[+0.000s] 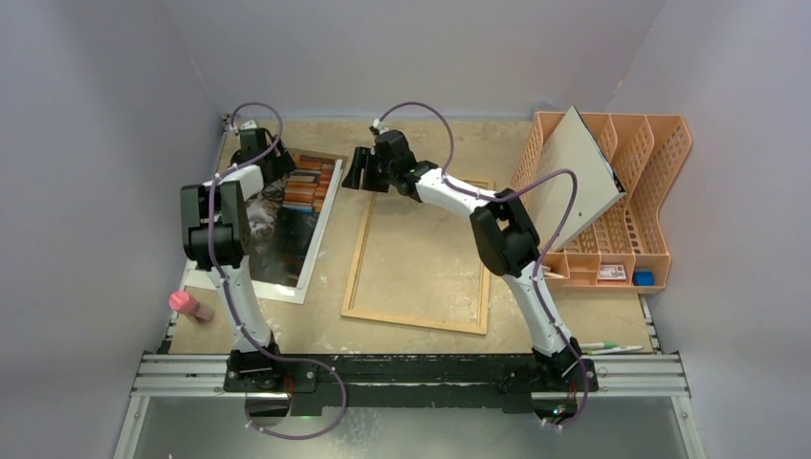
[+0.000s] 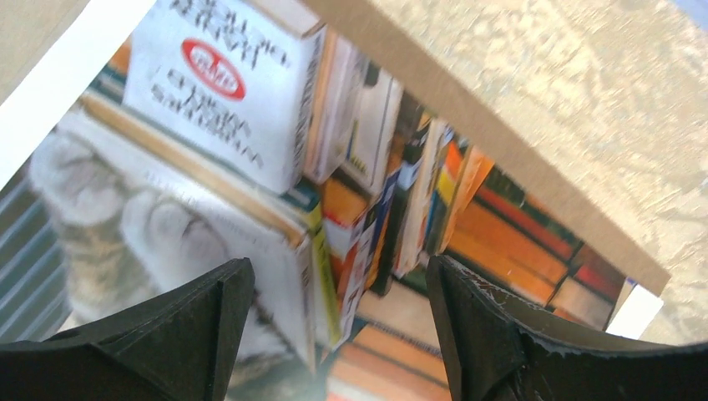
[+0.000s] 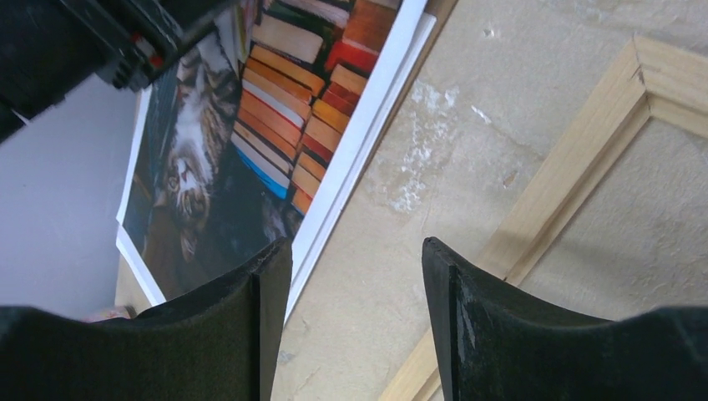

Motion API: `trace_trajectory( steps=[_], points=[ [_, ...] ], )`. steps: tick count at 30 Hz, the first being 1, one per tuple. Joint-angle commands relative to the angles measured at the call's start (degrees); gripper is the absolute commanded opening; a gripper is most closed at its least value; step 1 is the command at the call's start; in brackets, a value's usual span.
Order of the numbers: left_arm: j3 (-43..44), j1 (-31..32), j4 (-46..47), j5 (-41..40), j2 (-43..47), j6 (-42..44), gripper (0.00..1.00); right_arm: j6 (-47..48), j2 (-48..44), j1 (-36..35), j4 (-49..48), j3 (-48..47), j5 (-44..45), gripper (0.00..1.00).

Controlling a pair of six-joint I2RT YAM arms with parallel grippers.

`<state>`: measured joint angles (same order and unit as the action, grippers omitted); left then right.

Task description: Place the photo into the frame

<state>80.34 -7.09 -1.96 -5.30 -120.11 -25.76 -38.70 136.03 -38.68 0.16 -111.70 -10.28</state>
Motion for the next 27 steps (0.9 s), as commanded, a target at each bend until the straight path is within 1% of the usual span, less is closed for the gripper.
trace_trajectory(
  steps=[1, 3, 5, 7, 9, 11, 18, 20, 23, 26, 27],
  points=[
    [3.2, -0.2, 0.4, 3.8, -4.9, 0.8, 0.79, 1.2, -0.6, -0.5, -0.7, 1.8, -3.0, 0.61],
    [4.1, -0.2, -0.5, 2.7, -4.2, 0.9, 0.78, -2.3, 0.0, -0.6, -0.4, 2.1, -4.3, 0.59],
    [3.3, -0.3, 0.3, 2.3, -2.2, 1.8, 0.78, -6.2, 1.1, -0.6, 1.0, 1.8, -5.6, 0.57],
    [3.5, -0.6, 0.4, 2.4, -0.7, 2.7, 0.79, -8.4, 2.9, -0.6, 1.9, -0.4, -6.6, 0.56],
    [5.2, -1.0, -1.0, 2.8, 0.1, 3.4, 0.80, -9.8, 5.2, -0.5, 3.8, -4.1, -5.2, 0.54],
    [6.5, -1.4, -2.2, 2.4, 0.7, 3.5, 0.80, -11.2, 7.1, -0.4, 3.8, -7.1, -2.5, 0.54],
    [7.4, -2.8, -3.0, 1.9, 1.7, 2.2, 0.80, -13.2, 13.1, 0.9, -4.5, -13.3, 2.7, 0.50],
    [8.5, -3.4, -3.6, 1.4, 1.3, 2.5, 0.80, -13.9, 14.1, 1.2, -8.0, -13.6, 2.7, 0.48],
    [11.6, -5.0, -5.4, 0.3, 0.2, 2.9, 0.80, -14.6, 15.3, 1.4, -9.5, -14.0, 1.9, 0.48],
    [14.9, -6.7, -7.5, -1.8, -2.0, 4.1, 0.83, -15.0, 15.6, 1.4, -10.2, -12.8, 0.9, 0.49],
    [16.0, -7.3, -8.4, -2.6, -2.9, 4.6, 0.85, -15.0, 15.5, 1.4, -10.6, -12.2, 0.6, 0.50]
  ],
)
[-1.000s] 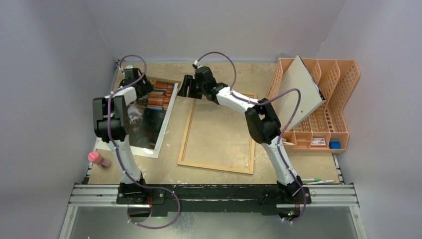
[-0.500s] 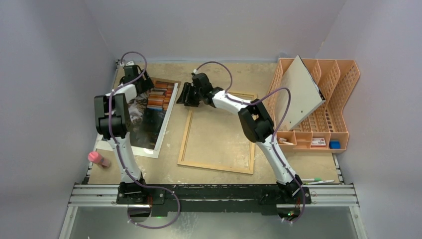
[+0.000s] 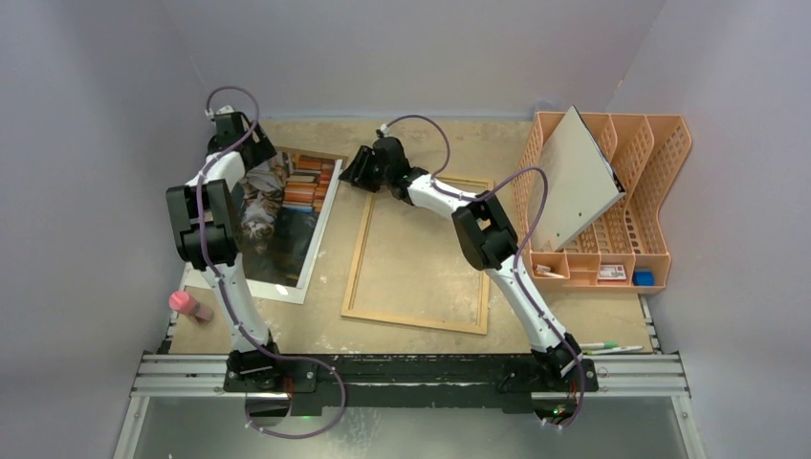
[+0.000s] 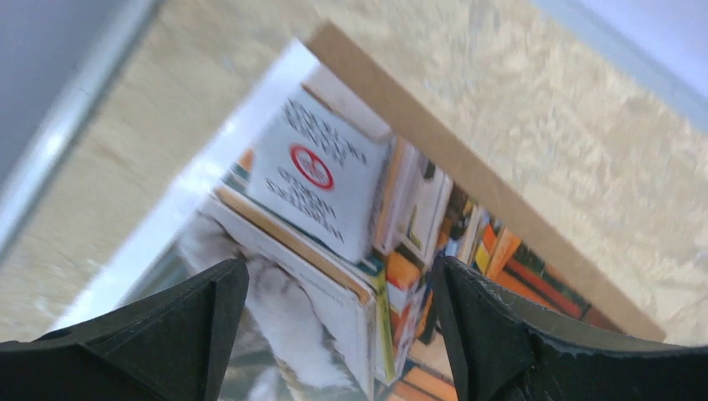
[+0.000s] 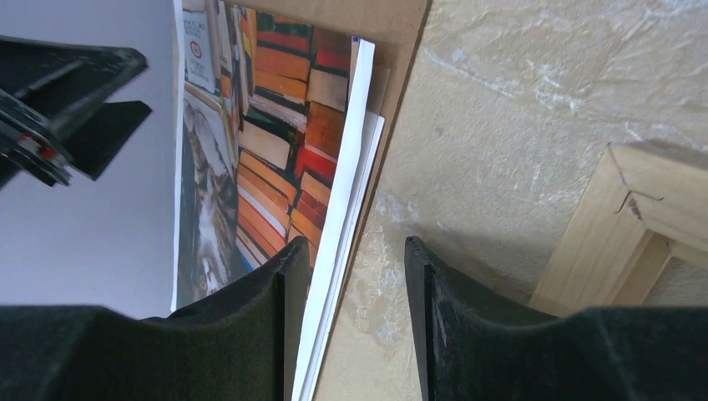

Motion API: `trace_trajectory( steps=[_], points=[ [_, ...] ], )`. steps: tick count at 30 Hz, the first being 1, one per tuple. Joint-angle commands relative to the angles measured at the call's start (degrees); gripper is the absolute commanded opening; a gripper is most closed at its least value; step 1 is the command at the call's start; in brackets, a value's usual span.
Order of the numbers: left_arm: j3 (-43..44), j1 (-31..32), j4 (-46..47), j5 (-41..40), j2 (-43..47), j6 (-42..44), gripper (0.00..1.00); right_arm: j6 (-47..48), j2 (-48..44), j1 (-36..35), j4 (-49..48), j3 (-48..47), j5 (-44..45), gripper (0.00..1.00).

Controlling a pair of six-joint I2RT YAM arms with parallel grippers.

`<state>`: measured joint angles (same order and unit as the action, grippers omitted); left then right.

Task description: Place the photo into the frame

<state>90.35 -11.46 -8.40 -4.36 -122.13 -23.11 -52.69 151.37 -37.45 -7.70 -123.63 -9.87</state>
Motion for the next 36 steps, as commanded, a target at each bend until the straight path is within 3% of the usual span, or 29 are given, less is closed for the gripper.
trace_trajectory(
  steps=[1, 6, 18, 22, 36],
  points=[
    [7.1, -3.5, -2.8, -4.4, -1.8, 2.3, 0.86, -1.0, 0.0, 0.2, -3.0, 0.3, -0.1, 0.50],
    [6.6, -5.8, -1.7, -6.9, -3.3, 3.7, 0.88, -0.2, -0.8, 0.2, -3.2, 2.0, -0.2, 0.52],
    [5.1, -8.1, -2.9, 5.8, -6.5, 6.1, 0.88, 0.2, -3.4, 0.2, -2.4, 5.1, -0.8, 0.53],
    [4.0, -8.3, -4.1, 11.4, -6.5, 5.2, 0.87, 0.5, -3.9, 0.1, -1.8, 5.8, -1.4, 0.53],
    [-7.4, -8.2, -8.1, 15.4, 0.8, -4.1, 0.83, -0.5, -3.8, 0.7, 2.6, 5.2, -1.0, 0.52]
  ],
)
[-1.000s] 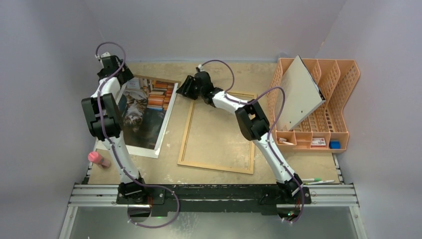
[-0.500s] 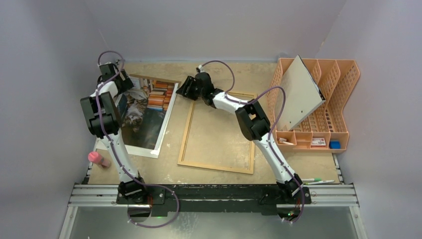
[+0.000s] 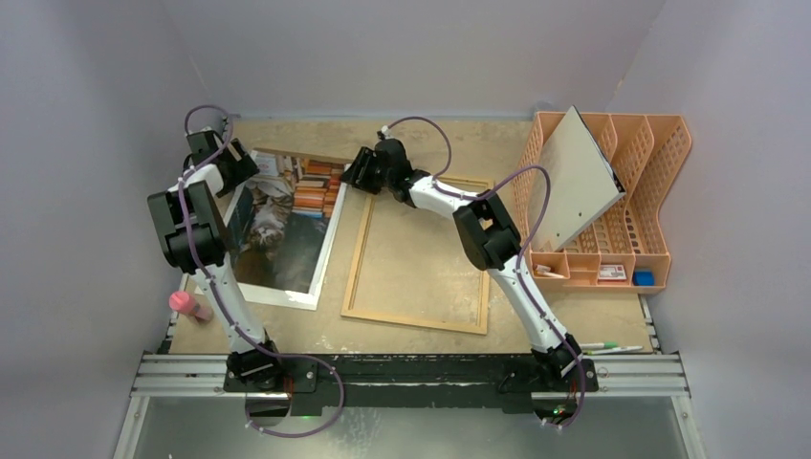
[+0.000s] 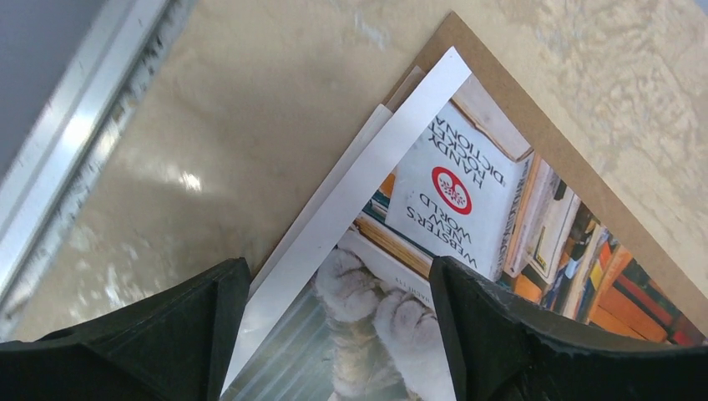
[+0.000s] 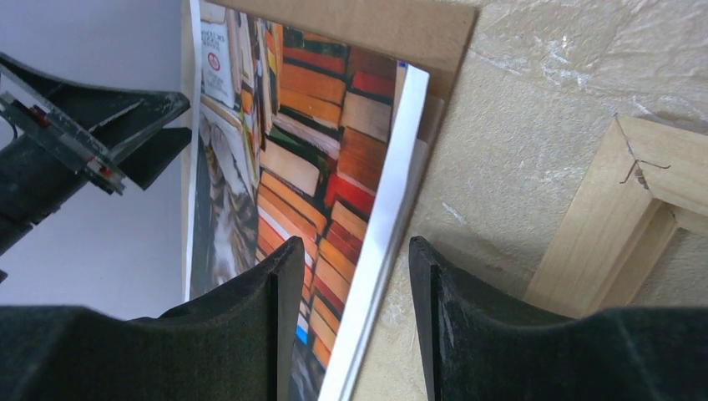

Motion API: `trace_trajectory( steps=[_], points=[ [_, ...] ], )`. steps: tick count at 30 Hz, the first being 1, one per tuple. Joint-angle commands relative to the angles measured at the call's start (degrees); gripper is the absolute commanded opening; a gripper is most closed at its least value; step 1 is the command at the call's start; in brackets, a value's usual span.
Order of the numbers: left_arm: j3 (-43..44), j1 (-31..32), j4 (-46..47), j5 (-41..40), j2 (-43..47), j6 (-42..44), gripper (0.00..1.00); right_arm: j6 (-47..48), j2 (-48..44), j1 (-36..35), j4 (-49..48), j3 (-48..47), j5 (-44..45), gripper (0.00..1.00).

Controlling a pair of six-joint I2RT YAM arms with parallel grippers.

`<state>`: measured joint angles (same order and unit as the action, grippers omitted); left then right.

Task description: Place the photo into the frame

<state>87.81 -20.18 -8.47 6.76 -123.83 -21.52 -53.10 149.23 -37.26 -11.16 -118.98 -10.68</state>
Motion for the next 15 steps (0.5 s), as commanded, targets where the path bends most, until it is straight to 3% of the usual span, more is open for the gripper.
trace_trajectory(
  steps=[1, 6, 15],
  points=[
    [-5.5, 0.4, -7.9, 4.6, 3.2, -6.3, 0.83, 0.0, -1.2, 0.6, 6.2, 0.3, -0.4, 0.52],
    [-7.5, 0.4, -8.0, 5.6, 6.4, -7.5, 0.83, 0.7, -1.7, 1.2, 6.2, 0.9, -1.2, 0.49],
    [-3.2, 0.4, -11.0, 0.0, 7.6, -5.3, 0.83, 3.2, -3.6, 1.9, -3.7, 3.7, -8.5, 0.32]
  ],
)
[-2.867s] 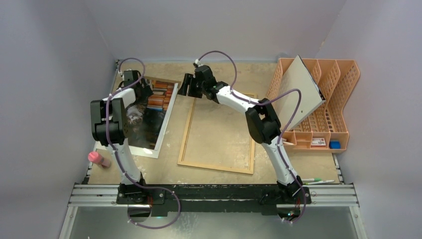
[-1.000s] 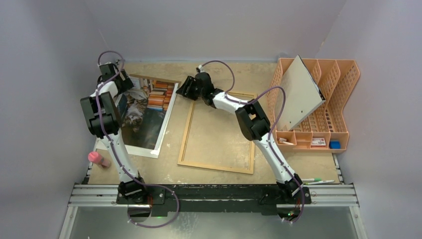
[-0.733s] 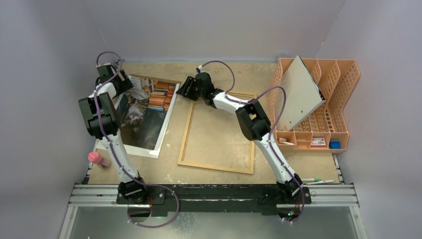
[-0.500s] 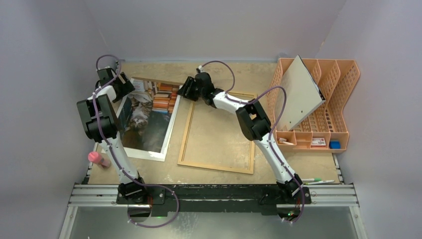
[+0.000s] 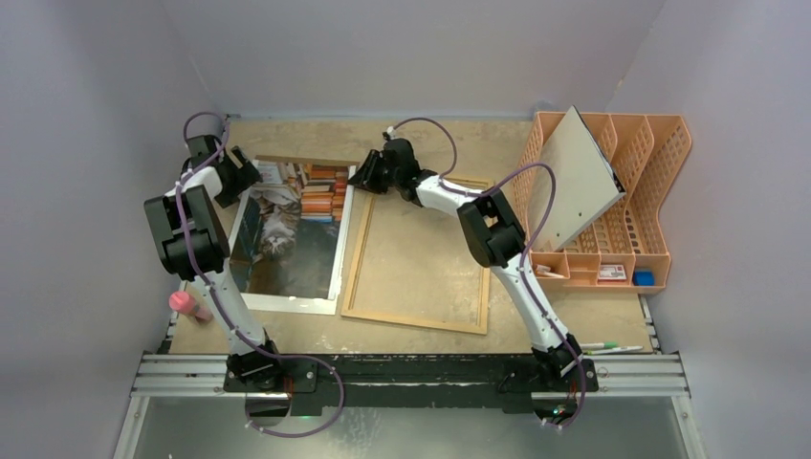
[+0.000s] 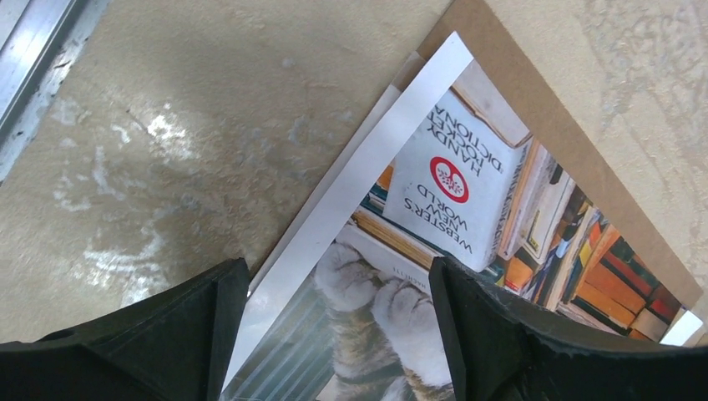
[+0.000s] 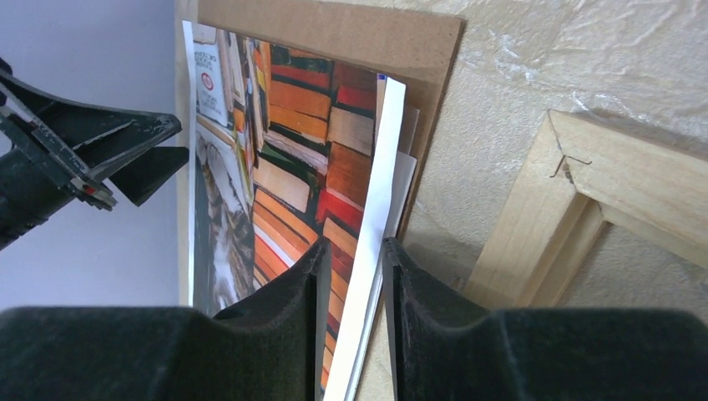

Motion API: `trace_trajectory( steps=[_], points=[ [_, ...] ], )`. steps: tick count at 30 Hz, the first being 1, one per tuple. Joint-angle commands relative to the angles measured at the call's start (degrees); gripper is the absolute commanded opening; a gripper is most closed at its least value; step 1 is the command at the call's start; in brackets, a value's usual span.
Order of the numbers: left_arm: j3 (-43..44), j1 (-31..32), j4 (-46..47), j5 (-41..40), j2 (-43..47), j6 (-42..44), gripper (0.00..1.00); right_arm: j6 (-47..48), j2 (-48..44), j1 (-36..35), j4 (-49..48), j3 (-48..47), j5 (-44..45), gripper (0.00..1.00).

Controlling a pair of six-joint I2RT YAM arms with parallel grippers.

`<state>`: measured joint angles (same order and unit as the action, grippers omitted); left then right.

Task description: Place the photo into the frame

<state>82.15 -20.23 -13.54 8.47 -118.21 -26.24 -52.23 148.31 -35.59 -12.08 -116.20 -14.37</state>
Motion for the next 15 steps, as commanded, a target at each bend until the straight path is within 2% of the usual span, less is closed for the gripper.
trace_trajectory(
  steps=[1, 4, 7, 10, 15],
  points=[
    [2.9, 0.5, -6.6, -4.7, 2.3, -0.7, 0.83, 2.4, -2.7, 0.3, -3.2, 0.8, -4.9, 0.32],
    [3.4, 0.5, -8.0, -14.3, 3.9, -1.6, 0.83, 2.4, -2.9, 0.3, -2.7, 0.8, -3.6, 0.36],
    [3.3, 0.5, -8.1, -18.1, 5.7, -1.3, 0.84, 2.9, -3.2, 0.4, -0.9, 0.2, 0.7, 0.46],
    [3.4, 0.5, -7.6, -17.1, 7.1, -0.1, 0.85, 3.8, -3.2, 0.7, 1.5, -1.5, 5.6, 0.49],
    [4.1, 0.6, -6.6, -10.5, 8.7, 2.0, 0.84, 7.0, -1.5, 1.0, 1.9, -4.4, 8.8, 0.48]
  ],
)
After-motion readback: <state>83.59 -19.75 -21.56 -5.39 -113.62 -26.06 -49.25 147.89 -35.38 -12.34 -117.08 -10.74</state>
